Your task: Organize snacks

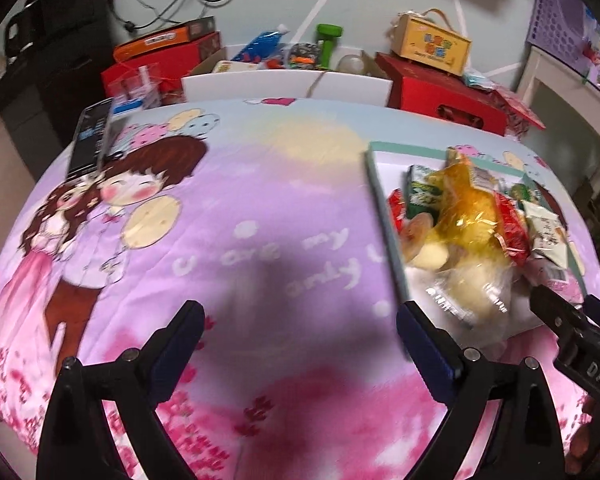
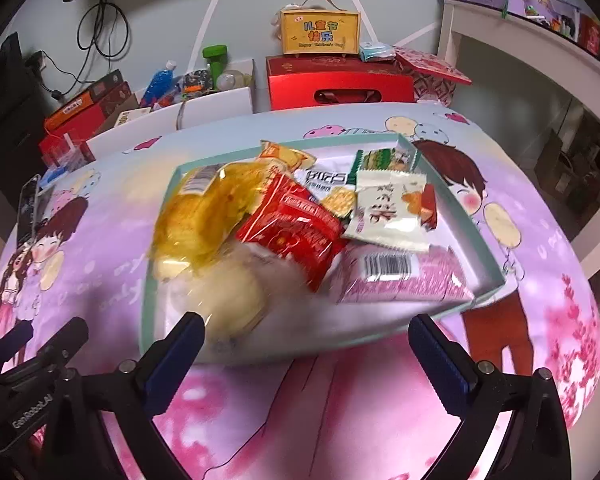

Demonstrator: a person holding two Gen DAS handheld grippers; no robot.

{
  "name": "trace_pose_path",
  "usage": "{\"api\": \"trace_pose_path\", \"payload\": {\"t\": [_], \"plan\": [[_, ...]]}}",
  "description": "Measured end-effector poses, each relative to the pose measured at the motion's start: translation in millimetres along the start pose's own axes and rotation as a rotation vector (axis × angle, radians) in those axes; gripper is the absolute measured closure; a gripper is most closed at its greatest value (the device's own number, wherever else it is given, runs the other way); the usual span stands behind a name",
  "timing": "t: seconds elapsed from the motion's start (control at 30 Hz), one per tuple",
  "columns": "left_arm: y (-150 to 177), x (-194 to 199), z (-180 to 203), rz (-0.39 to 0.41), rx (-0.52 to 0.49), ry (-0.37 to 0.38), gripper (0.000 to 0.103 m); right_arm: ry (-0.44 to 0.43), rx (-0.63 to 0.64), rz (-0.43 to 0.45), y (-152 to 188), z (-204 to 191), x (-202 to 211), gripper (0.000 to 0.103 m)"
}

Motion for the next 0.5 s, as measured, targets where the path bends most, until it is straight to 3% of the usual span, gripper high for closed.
{"api": "trace_pose_path", "payload": {"t": [0.1,0.3,0.5], "plan": [[4.7,6.3,-6.2,0.013,-0.008,-0.028,0.006,-0.02,0.008,0.002,6.0,-6.1,4.1,0.0],[9.9,18.6,-8.5,0.035,-0.019,-0.005,0.006,-0.018,0.035,0.011,16.4,-14.6,9.9,0.0],[15.3,22.4,-13.7,0.026,-0.013,-0.028,0.006,-0.003,0.046,0.015,20.0,-16.8,12.1,0.0]]}}
Point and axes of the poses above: each gripper's, at about its wrist camera, not at the fingertips, and x roughly against the way its jaws point, z to its right, y to its underside, the point moved 9 cm from there along -x, roughly the way its jaws point, and after that the axes turned 3 degrees about -z, right-handed, at the moved point
